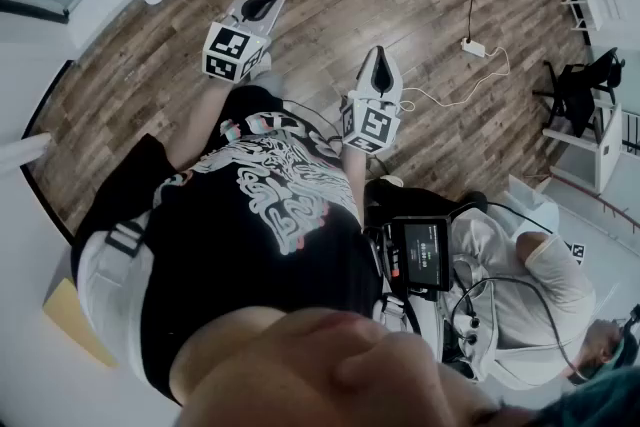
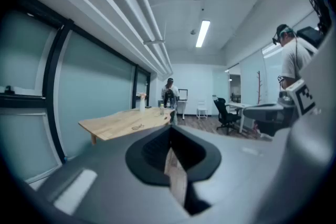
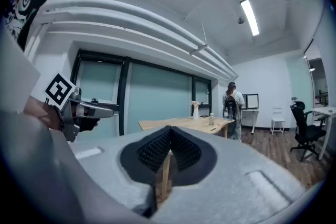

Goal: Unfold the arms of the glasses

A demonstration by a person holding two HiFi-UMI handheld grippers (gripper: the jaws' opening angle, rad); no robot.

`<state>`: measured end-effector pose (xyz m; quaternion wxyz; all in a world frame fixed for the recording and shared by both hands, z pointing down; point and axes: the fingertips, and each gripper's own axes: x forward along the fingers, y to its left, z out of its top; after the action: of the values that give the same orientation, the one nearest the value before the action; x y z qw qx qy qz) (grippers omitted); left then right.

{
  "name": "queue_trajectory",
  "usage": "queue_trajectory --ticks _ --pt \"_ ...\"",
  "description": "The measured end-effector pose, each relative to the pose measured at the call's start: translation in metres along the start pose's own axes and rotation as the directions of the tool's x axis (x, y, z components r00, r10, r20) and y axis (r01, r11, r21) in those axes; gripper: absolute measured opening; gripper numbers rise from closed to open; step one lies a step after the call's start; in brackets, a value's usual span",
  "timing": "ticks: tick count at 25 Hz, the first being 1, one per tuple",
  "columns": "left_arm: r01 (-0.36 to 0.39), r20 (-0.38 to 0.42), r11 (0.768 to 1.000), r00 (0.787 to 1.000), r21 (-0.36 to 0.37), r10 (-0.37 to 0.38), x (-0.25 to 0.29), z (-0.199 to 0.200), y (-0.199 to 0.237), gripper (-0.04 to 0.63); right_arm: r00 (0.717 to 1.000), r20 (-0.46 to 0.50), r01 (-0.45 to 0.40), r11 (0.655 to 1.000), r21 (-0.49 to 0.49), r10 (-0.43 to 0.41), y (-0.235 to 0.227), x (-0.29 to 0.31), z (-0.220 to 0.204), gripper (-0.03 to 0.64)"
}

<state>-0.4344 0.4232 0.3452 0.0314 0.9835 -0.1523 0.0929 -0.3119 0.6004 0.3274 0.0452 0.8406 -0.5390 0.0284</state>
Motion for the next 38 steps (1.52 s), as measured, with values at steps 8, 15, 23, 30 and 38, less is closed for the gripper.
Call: queue_trajectory --ticks 8,15,23,30,38 --pt "0.001 -0.018 1.0 1.0 0.005 -0.001 -0.003 -0.009 0.0 -0.011 1.0 -0.018 -0.016 1.0 0.01 0.017 0.008 -0.002 -0.01 -0.001" --pt "0.009 -0.037 0.999 0.999 0.043 -0.008 -0.004 -0.02 -0.011 -0.011 0.999 -0.035 -0.021 0.999 0.032 0.022 0.007 -0.005 -0.027 0.0" --pt "0.006 -0.042 0.999 0.999 0.051 -0.004 0.028 -0.016 0.0 -0.011 0.999 -0.045 -0.02 0.999 0.037 0.021 -0.01 0.023 -0.028 0.0" --pt "0.008 -0.043 1.0 0.999 0.012 -0.008 0.086 -0.012 0.027 -0.011 0.996 -0.073 -0.044 0.999 0.033 0.046 -0.028 0.083 -0.03 0.0" --pt "0.033 -0.064 0.999 0.997 0.03 -0.031 0.179 -0.002 0.079 -0.011 0.99 -0.122 -0.064 0.997 0.041 0.069 -0.049 0.185 -0.039 0.0"
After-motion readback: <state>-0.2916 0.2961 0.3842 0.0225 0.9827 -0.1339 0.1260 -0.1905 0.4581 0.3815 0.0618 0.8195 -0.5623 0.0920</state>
